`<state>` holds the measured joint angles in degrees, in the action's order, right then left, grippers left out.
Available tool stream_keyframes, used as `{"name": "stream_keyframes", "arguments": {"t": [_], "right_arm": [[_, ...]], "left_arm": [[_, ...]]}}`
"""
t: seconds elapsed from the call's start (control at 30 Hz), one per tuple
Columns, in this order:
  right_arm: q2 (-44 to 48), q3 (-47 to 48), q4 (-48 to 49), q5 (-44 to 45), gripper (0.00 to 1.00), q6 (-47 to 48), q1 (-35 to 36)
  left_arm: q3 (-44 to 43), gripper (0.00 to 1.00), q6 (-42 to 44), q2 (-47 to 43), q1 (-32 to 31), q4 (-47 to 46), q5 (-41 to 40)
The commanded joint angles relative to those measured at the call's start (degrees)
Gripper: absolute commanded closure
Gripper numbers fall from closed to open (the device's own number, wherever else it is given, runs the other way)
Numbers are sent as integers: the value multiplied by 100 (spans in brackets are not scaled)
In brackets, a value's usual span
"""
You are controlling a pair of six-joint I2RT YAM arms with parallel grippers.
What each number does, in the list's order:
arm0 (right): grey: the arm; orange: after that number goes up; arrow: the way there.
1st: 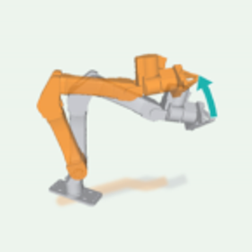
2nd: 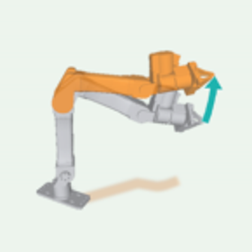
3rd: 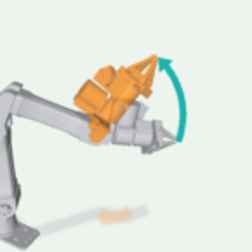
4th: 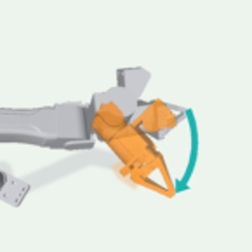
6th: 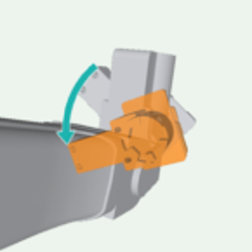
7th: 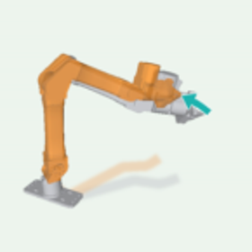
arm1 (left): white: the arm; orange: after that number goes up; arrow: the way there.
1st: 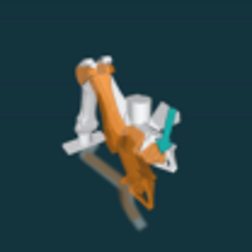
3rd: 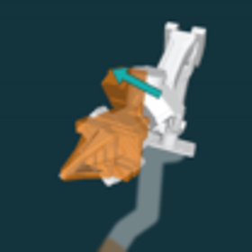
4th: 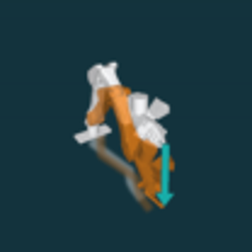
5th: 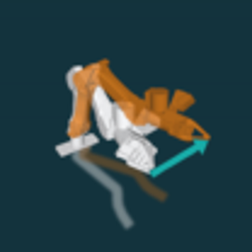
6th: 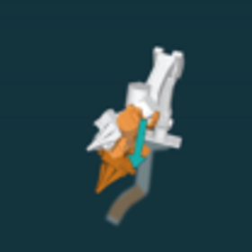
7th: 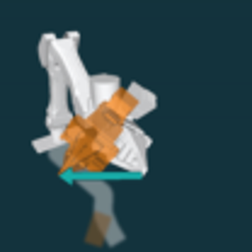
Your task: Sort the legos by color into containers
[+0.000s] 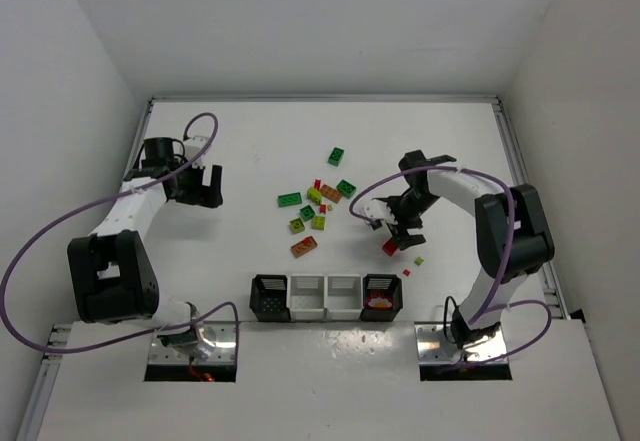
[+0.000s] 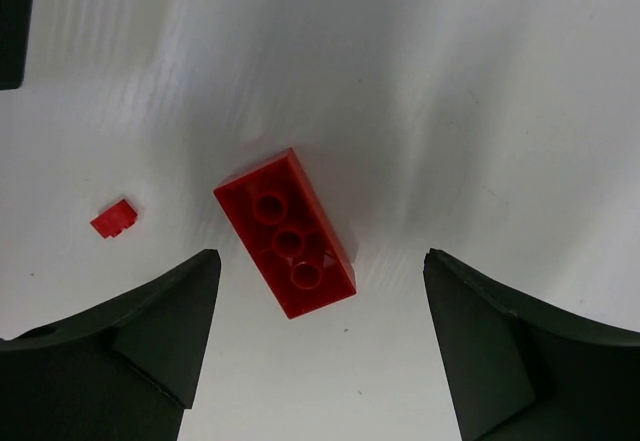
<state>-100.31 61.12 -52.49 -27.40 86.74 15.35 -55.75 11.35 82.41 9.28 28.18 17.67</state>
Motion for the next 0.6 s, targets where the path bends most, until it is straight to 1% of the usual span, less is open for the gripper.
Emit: {"name": "stream_keyframes", "arguments": {"t": [0.0,0.17,0.23,0.3,0.33,0.37,0.43,0.47,0.53,0.57], "right_arm": [[-41,-179,282,-108,17,185,73],[-155,-425,468,67,18,185,126],[-217,-426,520,68,21,185,126],[-270,-478,573,68,28,185,126],[-270,-478,643,68,32,116,126],[-270,-479,739,68,43,115,126],[-270,-531,984,68,53,-104,126],[-270,-583,1091,68,64,-270,126],[-217,-637,1205,68,73,-420,126],[-156,-637,1276,68,82,-621,126]], "left_arm": [[-244,0,7,47,-49,-24,43],[-296,0,7,152,-49,-24,-9],[-296,0,7,152,-49,-24,-9],[-296,0,7,205,-49,-24,-9],[-296,0,7,205,-49,-24,-9],[-296,0,7,205,-49,-24,-62],[-296,0,7,205,-49,-24,-62],[-296,0,7,205,-49,-24,-62],[-296,0,7,205,-49,-24,-62],[-244,0,7,205,-49,-24,-114]]}}
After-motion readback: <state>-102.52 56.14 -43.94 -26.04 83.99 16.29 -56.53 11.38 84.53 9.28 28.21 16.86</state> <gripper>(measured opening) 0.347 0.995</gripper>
